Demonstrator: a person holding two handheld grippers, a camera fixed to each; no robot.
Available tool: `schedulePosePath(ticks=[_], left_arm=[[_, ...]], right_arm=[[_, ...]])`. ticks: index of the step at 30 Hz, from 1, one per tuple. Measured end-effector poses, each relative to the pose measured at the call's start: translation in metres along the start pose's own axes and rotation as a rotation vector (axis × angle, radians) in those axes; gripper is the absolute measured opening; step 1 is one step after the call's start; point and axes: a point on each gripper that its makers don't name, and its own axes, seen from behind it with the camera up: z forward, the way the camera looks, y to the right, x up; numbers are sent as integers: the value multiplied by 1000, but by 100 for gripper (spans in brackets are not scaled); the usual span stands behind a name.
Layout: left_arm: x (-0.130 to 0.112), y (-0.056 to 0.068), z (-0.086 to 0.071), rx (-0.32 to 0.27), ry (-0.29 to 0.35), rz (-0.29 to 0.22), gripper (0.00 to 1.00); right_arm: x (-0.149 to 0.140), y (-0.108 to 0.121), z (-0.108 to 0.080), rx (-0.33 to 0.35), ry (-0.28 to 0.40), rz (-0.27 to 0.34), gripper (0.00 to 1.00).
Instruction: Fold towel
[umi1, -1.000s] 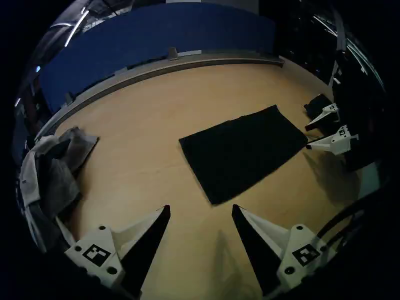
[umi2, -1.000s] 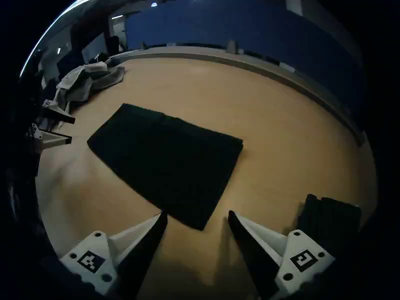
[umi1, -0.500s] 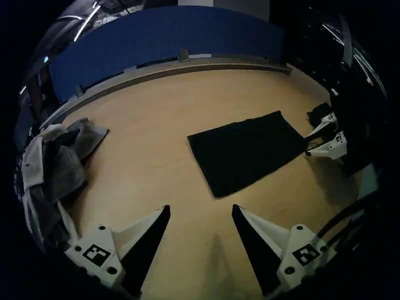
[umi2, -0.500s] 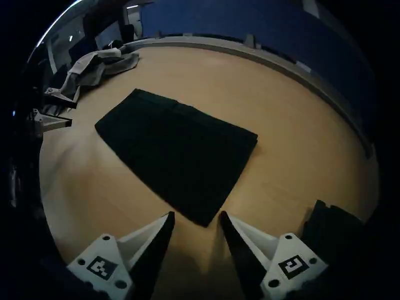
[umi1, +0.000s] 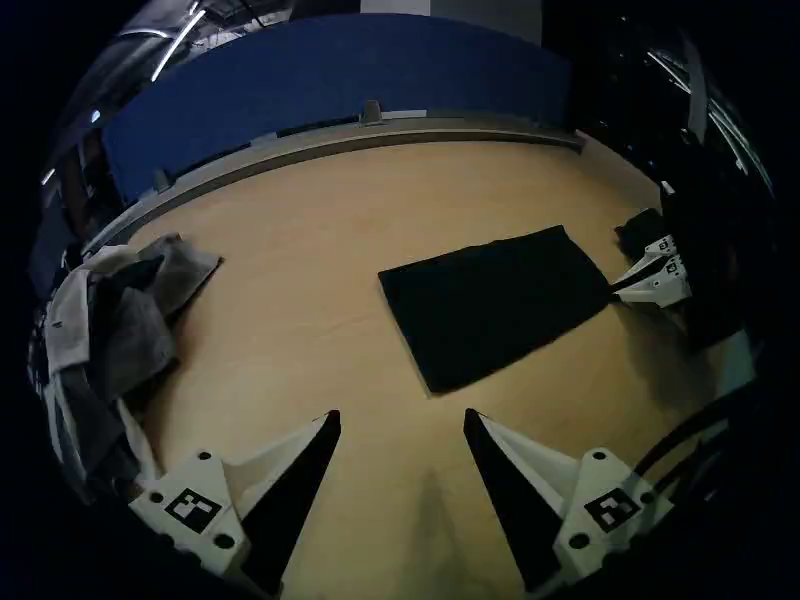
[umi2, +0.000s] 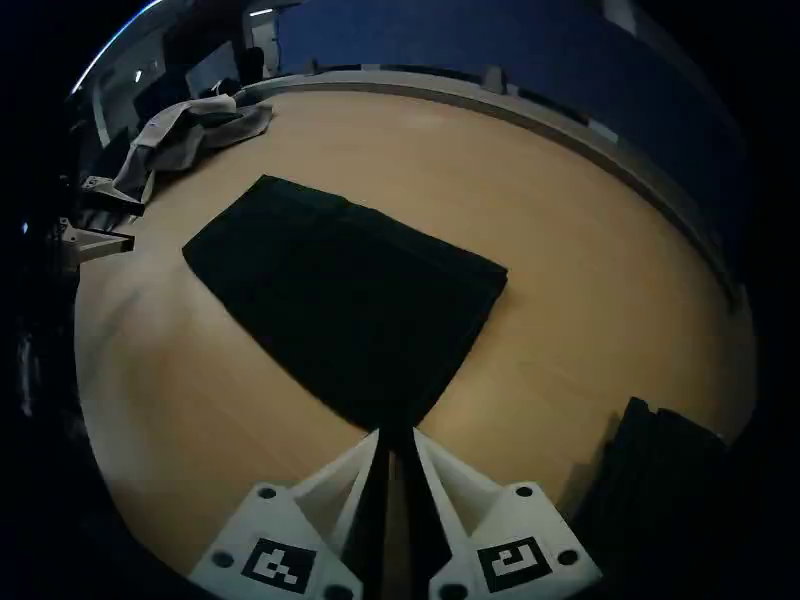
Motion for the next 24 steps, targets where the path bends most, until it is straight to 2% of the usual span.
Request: schedulePosePath(ticks=[14, 20, 24], left_arm=[[-1, -1, -2, -2, -3, -1, 91], [-2, -2, -4, -2, -2, 0, 91], [-2, -4, -5, 0, 1, 0, 91]], right_arm=[[13, -2, -9, -3, 31, -1, 4], [29, -6, -15, 1, 59, -12, 4], [50, -10, -20, 5, 94, -29, 4]])
